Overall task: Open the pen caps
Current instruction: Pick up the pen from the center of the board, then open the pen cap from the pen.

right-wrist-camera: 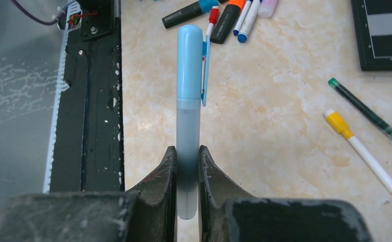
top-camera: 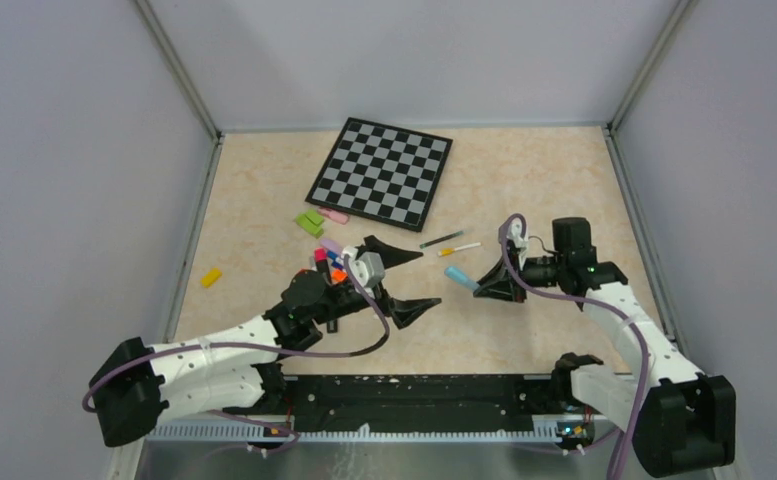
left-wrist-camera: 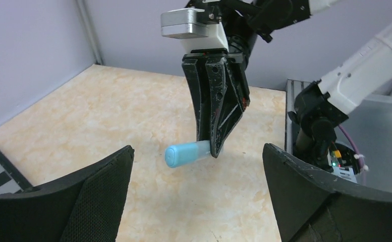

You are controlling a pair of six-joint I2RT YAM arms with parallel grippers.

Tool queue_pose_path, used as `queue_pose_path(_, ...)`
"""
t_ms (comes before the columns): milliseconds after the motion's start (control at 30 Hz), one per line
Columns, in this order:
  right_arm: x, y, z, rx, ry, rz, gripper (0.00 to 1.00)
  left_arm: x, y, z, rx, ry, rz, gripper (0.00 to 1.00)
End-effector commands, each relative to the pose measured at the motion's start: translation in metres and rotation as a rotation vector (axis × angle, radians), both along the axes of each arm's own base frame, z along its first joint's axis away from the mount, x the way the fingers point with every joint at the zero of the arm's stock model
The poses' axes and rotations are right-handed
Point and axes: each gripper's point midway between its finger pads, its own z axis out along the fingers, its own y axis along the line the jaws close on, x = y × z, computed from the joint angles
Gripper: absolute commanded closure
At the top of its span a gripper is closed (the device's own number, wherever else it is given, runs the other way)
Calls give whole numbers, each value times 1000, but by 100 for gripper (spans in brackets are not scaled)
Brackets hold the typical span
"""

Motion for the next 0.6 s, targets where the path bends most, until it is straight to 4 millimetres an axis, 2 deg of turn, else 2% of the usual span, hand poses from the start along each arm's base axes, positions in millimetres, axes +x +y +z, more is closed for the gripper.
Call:
queue_pose_path(0,-13,4,12,41,-165,116,100,-19,-9,8,11,-172,-130,1)
queue_pose_path(267,-21,1,4,24,-266,164,100,-21,-31,-5,9,-61,-231,1)
queue_pose_path(467,-23,2,5,28,-275,175,100,-12,-45,-15,15,-16,-245,1)
queue_pose_path(567,-24,2,5,29,-274,179,100,-11,-51,-19,8,-3,-270,5)
